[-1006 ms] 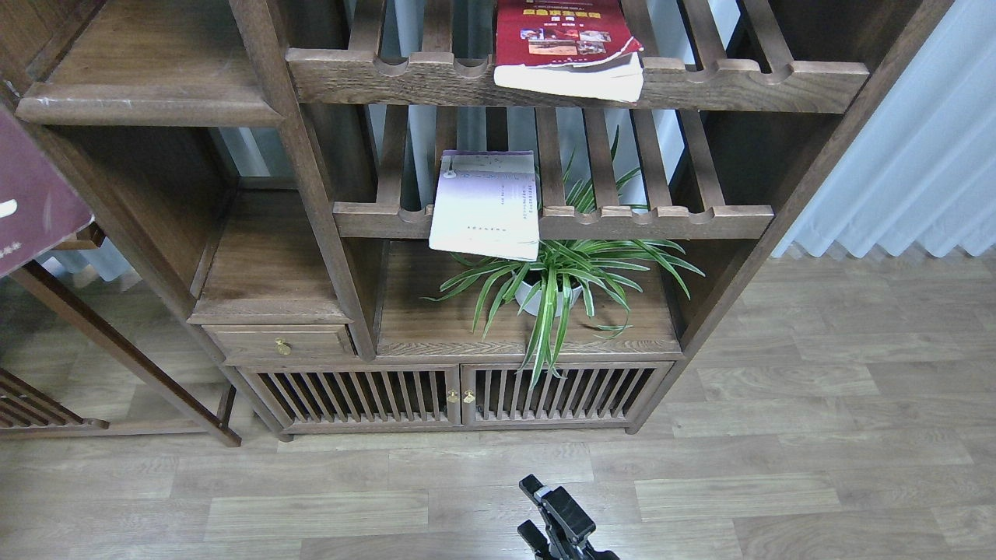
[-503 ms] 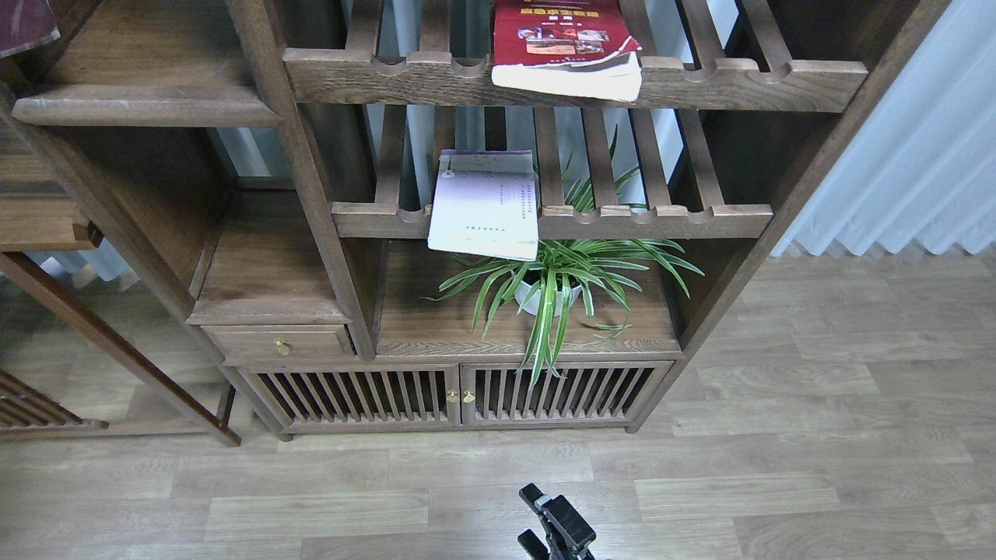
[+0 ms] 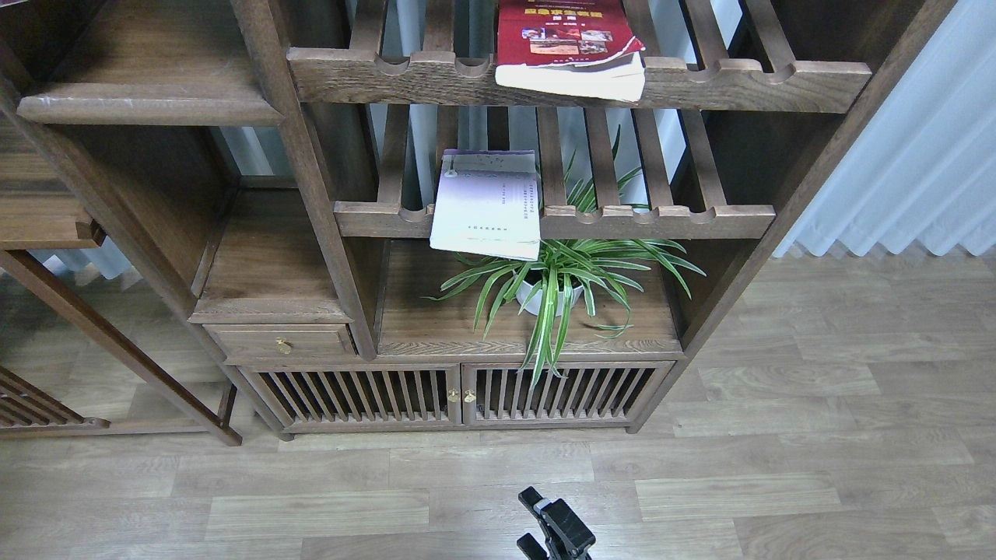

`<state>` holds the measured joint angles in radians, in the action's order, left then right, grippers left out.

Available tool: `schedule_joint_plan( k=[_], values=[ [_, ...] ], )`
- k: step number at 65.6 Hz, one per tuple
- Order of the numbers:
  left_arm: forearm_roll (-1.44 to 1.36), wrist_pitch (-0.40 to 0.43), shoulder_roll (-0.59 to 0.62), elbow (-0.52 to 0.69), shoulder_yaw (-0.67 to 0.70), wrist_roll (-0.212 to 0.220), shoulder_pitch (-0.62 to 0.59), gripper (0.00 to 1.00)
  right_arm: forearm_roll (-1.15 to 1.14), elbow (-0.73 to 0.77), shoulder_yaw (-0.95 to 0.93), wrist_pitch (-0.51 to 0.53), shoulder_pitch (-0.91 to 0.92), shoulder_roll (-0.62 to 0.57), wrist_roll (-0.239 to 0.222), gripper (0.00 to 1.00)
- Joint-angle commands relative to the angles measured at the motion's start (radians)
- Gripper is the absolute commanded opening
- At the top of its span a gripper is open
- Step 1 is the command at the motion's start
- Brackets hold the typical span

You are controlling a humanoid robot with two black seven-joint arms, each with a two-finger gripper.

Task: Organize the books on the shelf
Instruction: 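Place the dark red book upright on the side shelf with the left gripper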

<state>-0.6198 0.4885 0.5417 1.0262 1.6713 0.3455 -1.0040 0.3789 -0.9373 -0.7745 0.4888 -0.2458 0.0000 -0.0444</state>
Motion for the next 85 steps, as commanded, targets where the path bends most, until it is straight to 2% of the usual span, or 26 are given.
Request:
schedule_joint_plan(
  k=[1,16,20,26,42,50,76,85],
  values=[
    [0.000,0.000,0.004,-0.080,-0.087,-0.040,-0.071,0.05,0.000,0.000,0.001,0.000,-0.001,0.000,0.000,1.00],
    [0.006,0.000,0.014,-0.230,-0.274,-0.117,-0.237,0.05,0.000,-0.001,0.001,0.000,0.002,0.000,0.000,1.00],
    [0.008,0.000,0.006,-0.281,-0.312,-0.163,-0.283,0.05,0.000,-0.003,0.001,0.000,0.002,0.000,0.000,1.00],
    [0.047,0.000,0.000,-0.339,-0.349,-0.206,-0.317,0.05,0.000,-0.005,0.001,0.000,0.002,0.000,0.000,1.00],
    [0.244,0.000,0.004,-0.420,-0.447,-0.223,-0.323,0.05,0.000,-0.008,0.001,0.000,0.002,0.000,0.000,1.00],
    [0.250,0.000,0.003,-0.459,-0.492,-0.258,-0.321,0.05,0.000,-0.009,0.006,0.000,0.010,0.000,0.000,1.00],
    [0.252,0.000,-0.011,-0.502,-0.599,-0.260,-0.326,0.05,-0.002,-0.014,0.008,0.000,0.010,0.000,0.000,1.00],
    [0.250,0.000,-0.025,-0.505,-0.705,-0.261,-0.360,0.05,-0.002,-0.015,0.009,0.000,0.016,0.000,0.000,1.00]
  ],
)
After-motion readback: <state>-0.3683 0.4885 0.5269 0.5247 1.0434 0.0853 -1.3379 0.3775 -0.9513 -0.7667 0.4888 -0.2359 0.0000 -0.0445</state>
